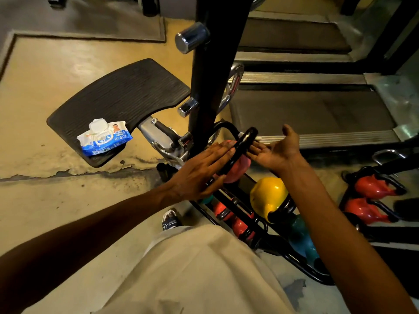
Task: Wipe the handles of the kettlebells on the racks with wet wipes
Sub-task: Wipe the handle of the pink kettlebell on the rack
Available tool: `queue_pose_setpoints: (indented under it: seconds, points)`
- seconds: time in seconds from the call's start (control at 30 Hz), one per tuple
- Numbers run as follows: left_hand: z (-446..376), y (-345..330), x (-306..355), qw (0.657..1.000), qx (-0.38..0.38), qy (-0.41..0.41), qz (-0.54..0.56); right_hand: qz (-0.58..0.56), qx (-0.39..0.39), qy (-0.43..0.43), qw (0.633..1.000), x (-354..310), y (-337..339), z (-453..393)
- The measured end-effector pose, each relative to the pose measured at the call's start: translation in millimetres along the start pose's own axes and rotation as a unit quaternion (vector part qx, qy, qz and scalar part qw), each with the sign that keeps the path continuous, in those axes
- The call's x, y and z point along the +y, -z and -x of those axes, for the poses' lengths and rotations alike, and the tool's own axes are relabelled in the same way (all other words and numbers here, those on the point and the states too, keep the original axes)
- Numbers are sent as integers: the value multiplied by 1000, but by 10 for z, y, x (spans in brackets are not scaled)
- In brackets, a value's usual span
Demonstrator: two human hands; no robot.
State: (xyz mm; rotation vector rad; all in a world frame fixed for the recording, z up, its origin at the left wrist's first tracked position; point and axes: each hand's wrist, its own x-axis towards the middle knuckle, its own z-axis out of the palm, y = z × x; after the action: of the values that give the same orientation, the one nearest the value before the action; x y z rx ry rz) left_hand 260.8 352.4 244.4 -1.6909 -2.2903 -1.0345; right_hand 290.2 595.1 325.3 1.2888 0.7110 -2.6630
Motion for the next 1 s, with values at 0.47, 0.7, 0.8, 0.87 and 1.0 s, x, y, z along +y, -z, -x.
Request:
queue_pose_setpoints:
  seconds: [0.47, 0.7, 0.8, 0.87, 1.0]
  points:
    - [-94, -47, -38, 999, -32, -7, -2, -40, 7, 20, 999, 59, 127, -56]
    - [-110, -27, -38, 1000, -21, -2, -3, 53, 15, 16, 998, 88, 148, -19]
    - [-107, -50, -47, 1000, -27, -6, 2, 119, -18, -13, 993, 152, 200, 18]
    - [-109, -55, -52, 1000, -28, -6, 5, 162, -39, -31, 986, 223, 244, 52]
    - [-114, -41, -69, 1000, -29, -11, 4, 153, -43, -32, 987, 191, 262, 134]
